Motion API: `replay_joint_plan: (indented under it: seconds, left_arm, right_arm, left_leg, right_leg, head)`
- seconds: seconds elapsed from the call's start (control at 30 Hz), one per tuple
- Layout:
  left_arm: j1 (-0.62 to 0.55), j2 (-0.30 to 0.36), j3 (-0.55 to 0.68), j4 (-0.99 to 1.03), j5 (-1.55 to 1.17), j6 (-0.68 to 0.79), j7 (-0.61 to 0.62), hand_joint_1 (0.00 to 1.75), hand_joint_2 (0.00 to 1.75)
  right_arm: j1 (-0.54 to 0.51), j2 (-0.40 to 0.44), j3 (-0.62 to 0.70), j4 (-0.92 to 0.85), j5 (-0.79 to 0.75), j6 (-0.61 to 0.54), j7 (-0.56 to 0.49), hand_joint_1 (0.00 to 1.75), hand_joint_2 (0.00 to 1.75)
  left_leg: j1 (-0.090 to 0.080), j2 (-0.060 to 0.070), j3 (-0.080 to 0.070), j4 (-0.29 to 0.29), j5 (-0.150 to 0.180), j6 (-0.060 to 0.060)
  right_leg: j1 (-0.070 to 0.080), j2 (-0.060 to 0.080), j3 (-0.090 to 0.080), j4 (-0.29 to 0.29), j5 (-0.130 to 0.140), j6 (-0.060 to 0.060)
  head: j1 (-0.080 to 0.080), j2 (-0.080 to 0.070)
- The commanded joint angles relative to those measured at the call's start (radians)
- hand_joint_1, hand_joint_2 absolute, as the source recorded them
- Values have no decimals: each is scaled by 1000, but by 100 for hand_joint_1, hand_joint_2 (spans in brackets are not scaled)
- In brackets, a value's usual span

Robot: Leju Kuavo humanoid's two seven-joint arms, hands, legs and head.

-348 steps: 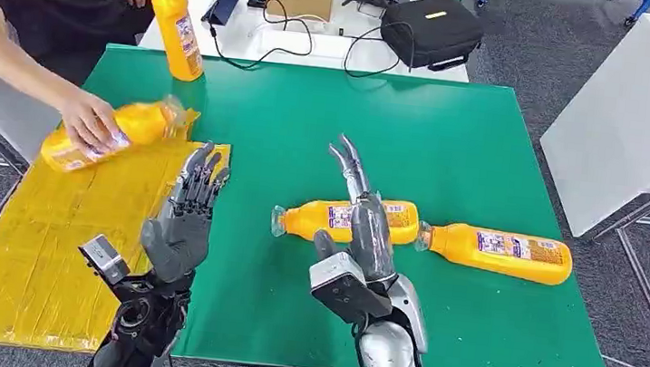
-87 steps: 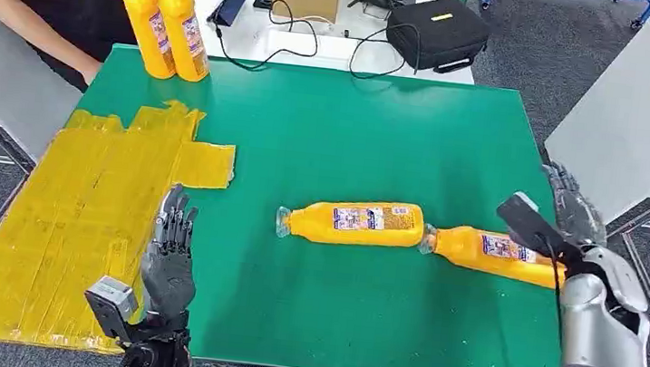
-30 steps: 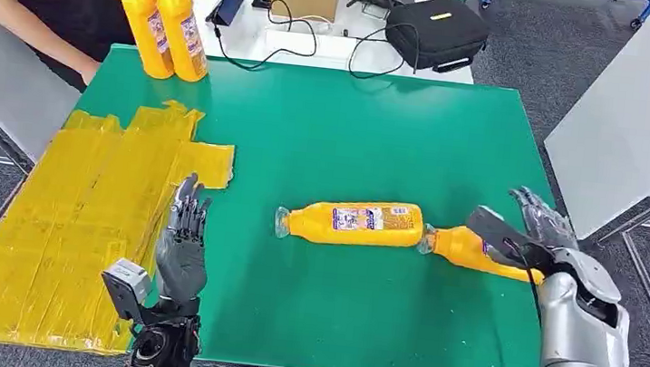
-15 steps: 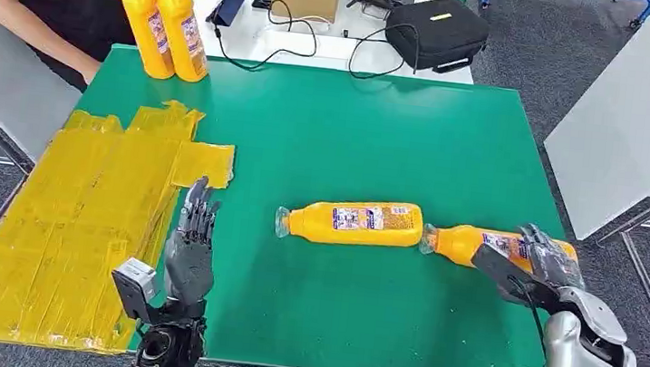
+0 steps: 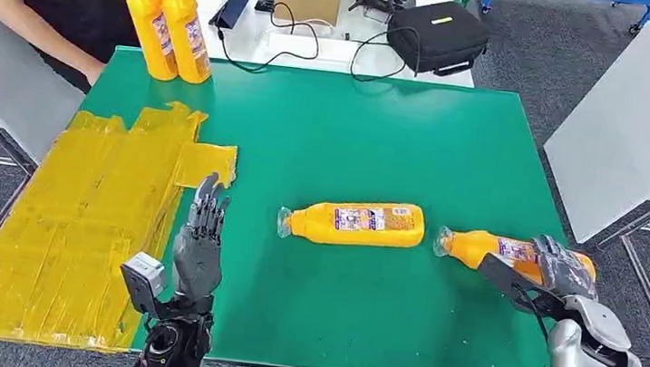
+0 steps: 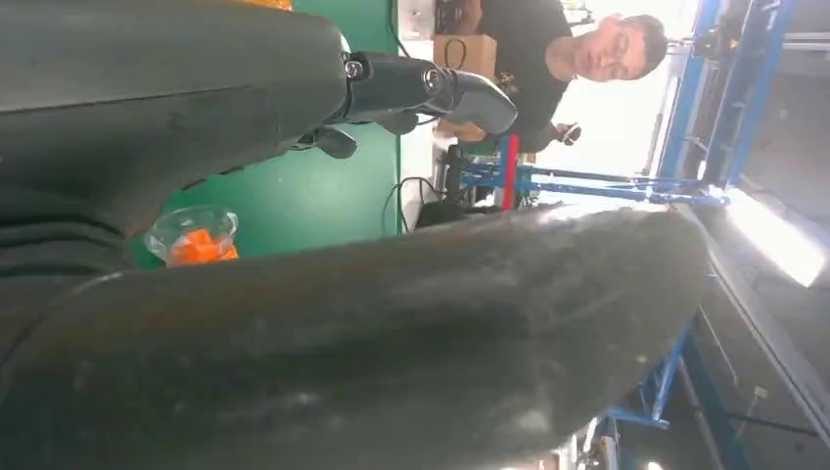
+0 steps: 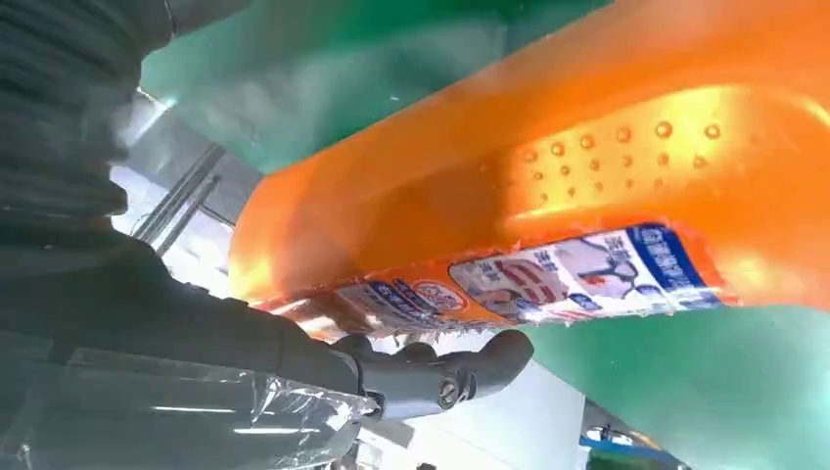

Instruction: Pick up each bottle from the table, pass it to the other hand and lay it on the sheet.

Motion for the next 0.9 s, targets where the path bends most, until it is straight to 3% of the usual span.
replay_joint_plan:
  seconds: [0.03, 0.2, 0.53, 0.9]
  left_arm:
    - [-44, 3, -10, 78, 12, 1, -13, 0, 0]
    - [-46, 6, -12, 75, 18, 5, -13, 0, 0]
    - [-20, 5, -21, 55, 16, 20, -13, 0, 0]
    - [-11, -10, -8, 41, 1, 10, -13, 0, 0]
  right_arm:
    - [77, 10, -53, 75, -2, -3, -3, 0, 175]
    - [69, 31, -46, 86, 11, -2, 12, 0, 175]
    - [167, 85, -52, -45, 21, 7, 31, 0, 175]
    - [110, 52, -49, 32, 19, 20, 32, 0, 175]
  left_leg:
    - [1, -5, 4, -2, 0, 1]
    - [1, -4, 4, -1, 0, 0]
    - [2, -3, 7, -2, -1, 0]
    - [2, -2, 9, -1, -1, 0]
  right_leg:
    - [1, -4, 6, -3, -1, -3]
    - [2, -3, 7, -2, -1, -3]
    - [2, -3, 10, -3, -1, -3]
    - [2, -1, 11, -3, -1, -3]
  head:
    - [0, 0]
    - [0, 0]
    - [0, 0]
    - [0, 0]
